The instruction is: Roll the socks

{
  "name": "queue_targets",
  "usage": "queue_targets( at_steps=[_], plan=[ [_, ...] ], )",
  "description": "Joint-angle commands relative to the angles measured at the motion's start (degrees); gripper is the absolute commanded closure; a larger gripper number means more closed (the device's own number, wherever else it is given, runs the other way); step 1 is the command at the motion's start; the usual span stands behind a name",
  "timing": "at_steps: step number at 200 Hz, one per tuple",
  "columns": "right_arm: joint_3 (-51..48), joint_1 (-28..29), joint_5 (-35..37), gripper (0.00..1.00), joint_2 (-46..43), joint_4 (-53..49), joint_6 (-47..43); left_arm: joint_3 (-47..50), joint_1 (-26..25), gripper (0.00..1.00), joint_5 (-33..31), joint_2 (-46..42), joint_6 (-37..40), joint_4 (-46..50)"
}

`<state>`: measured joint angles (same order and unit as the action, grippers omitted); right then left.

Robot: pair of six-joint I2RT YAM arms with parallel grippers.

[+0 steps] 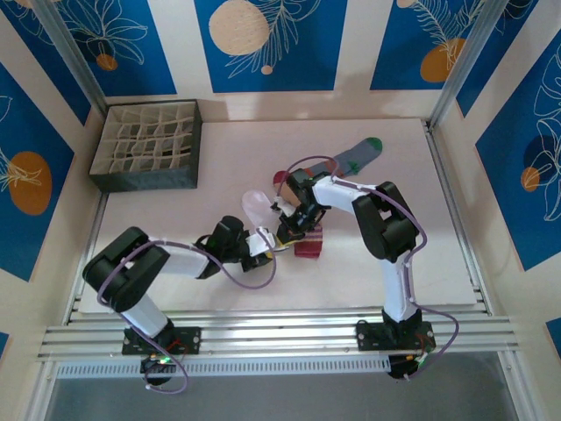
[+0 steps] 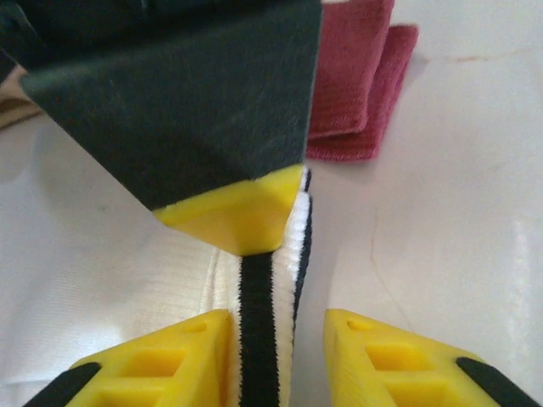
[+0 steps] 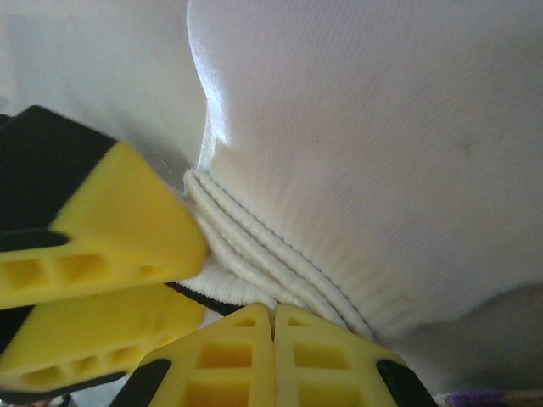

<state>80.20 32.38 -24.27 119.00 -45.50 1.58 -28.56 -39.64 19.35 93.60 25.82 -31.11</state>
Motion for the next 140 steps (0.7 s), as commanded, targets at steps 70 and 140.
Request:
queue_targets(
  at_steps=[70,140],
  plan=[
    [-6.28,-3.44,-8.04,0.63,-4.63,5.28,1.63,-8.77,0.87,1.00,6.33,5.14,-10.28,11.71],
    [-10.70,-3.67,-8.49,0.59,-5.49,11.94,2.12,-13.41,7.46,1.00,19.45,12.61,-28.32,16.00]
  ],
)
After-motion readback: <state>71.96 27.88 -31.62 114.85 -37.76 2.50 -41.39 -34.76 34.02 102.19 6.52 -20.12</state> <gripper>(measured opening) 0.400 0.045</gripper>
